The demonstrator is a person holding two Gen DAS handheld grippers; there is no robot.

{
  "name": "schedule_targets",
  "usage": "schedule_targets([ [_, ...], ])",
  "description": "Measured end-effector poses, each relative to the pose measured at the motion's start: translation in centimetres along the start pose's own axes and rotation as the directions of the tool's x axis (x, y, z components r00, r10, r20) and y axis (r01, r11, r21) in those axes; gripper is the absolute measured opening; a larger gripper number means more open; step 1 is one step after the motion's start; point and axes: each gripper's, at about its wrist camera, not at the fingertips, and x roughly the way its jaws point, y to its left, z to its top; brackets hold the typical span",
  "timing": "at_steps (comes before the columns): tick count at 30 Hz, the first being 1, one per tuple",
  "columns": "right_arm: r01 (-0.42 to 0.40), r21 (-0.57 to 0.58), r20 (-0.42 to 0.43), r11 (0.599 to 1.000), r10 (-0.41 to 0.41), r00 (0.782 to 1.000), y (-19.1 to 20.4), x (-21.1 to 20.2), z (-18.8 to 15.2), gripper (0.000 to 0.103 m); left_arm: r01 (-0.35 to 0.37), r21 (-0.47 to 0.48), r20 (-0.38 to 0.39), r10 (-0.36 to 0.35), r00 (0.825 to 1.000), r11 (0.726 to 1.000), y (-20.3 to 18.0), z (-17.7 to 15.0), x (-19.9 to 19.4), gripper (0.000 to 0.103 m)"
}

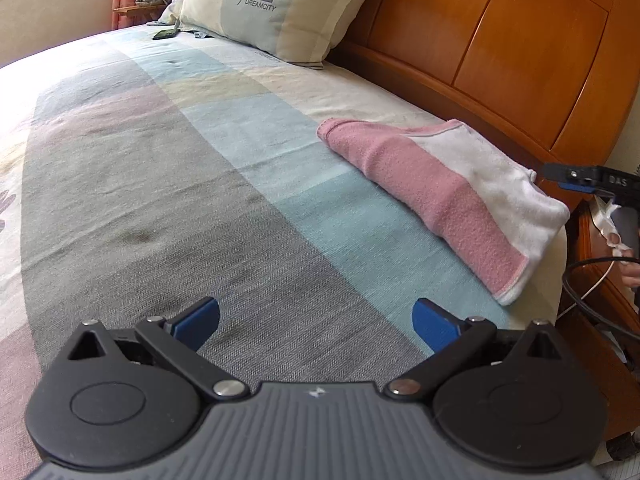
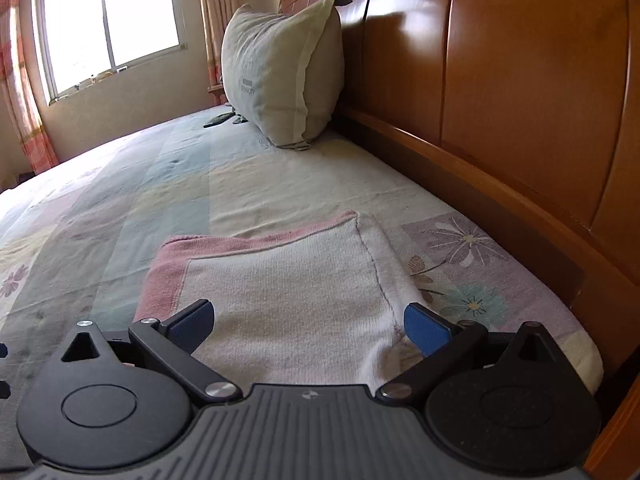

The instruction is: Fold clothes

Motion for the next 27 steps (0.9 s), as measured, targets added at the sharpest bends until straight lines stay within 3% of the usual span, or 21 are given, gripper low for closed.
schedule_targets([
  [4,-0.095,0.052,0.025,0.994,0.094,0.995,0.0,-2.9,-3.6,0.103,0.034,-0.010,-0.010,-0.035,0.999,0.999,-0.3,-0.7,-0.2,0.102],
  [8,-0.117,0.072,0.028,0.990,0.116,0.993,0.0,-2.2,-5.1,0.103,0.015,-0.001,-0.010,-0.015,1.000,1.000,-0.8,-0.8,-0.5,0.102],
  [12,0.038,0.133,-0.026,0.990,-0.035,0.999,-1.8,0.0,-5.5,0.098,-0.048,0.045,0.008,0.048,0.999,0.998,-0.9,-1.3,-1.4,0.102],
  [14,0.006,0.183,0.010,0.983,-0.008,1.000,-1.9,-1.2,-5.2,0.099,-0.080,0.067,0.018,0.079,0.997,0.995,-0.9,-1.5,-1.8,0.102],
  [17,-0.012,0.101,0.087,0.995,0.003,0.996,0.1,-2.7,-4.1,0.103,-0.110,0.083,0.020,0.108,0.994,0.991,-0.9,-1.8,-2.0,0.102],
  [21,-0.064,0.044,0.070,0.997,0.060,0.996,1.4,-0.4,-2.9,0.103,-0.107,0.040,0.038,0.106,0.994,0.993,-0.6,-1.7,-2.3,0.102],
  [23,-0.038,0.071,0.026,0.997,0.037,0.999,1.0,1.8,-2.8,0.103,-0.108,0.024,0.056,0.106,0.993,0.994,-0.2,-1.8,-2.6,0.102],
  [25,0.074,0.112,-0.017,0.991,-0.073,0.997,-0.3,3.1,-3.4,0.100,-0.116,0.019,0.075,0.114,0.991,0.993,0.2,-1.9,-2.9,0.102],
  [27,0.089,0.125,0.004,0.988,-0.090,0.996,-0.1,2.1,-3.2,0.096,-0.130,0.022,0.092,0.127,0.988,0.991,0.7,-2.0,-2.9,0.102],
])
